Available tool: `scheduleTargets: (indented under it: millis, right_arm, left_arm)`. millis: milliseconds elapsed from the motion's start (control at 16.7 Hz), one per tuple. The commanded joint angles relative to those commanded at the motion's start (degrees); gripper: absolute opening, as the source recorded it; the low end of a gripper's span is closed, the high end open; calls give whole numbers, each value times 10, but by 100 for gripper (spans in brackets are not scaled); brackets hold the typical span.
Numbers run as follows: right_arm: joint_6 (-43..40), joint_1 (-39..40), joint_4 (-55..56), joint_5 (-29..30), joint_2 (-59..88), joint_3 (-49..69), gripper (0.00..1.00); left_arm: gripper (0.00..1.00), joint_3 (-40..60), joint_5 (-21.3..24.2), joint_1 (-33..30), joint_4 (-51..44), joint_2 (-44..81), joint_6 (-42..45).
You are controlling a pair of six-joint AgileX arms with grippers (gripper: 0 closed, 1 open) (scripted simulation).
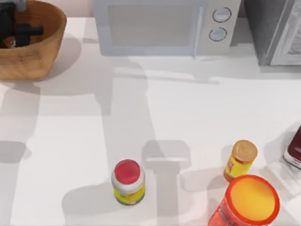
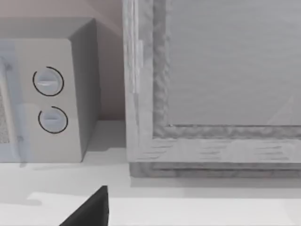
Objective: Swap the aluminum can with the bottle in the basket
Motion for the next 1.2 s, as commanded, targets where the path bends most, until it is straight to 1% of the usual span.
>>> scheduleTargets:
  millis: [120, 240, 360, 540, 720, 900, 1020, 1200]
  right_arm:
    - [0, 0, 0, 0, 0, 0, 100]
    - [0, 0, 0, 0, 0, 0, 100]
    - [0, 0, 0, 0, 0, 0, 100]
    - [0, 0, 0, 0, 0, 0, 100]
    - [0, 0, 0, 0, 0, 0, 100]
    - [0, 0, 0, 0, 0, 0, 100]
    - [0, 0, 0, 0, 0, 0, 100]
    - [0, 0, 0, 0, 0, 0, 100]
  left_arm:
    - [0, -25, -12, -5, -8, -10, -1]
    - [0, -76, -35, -15, -8, -42, 1]
    - [0, -148, -61, -26, 5, -92, 6]
    - [0, -298, -101, -41, 52, -205, 10]
    - [0, -488, -133, -50, 130, -348, 7]
    - [0, -672, -145, -52, 236, -512, -1]
    - [0, -769, -144, -51, 300, -647, -8]
    - [0, -893, -149, -49, 396, -885, -21]
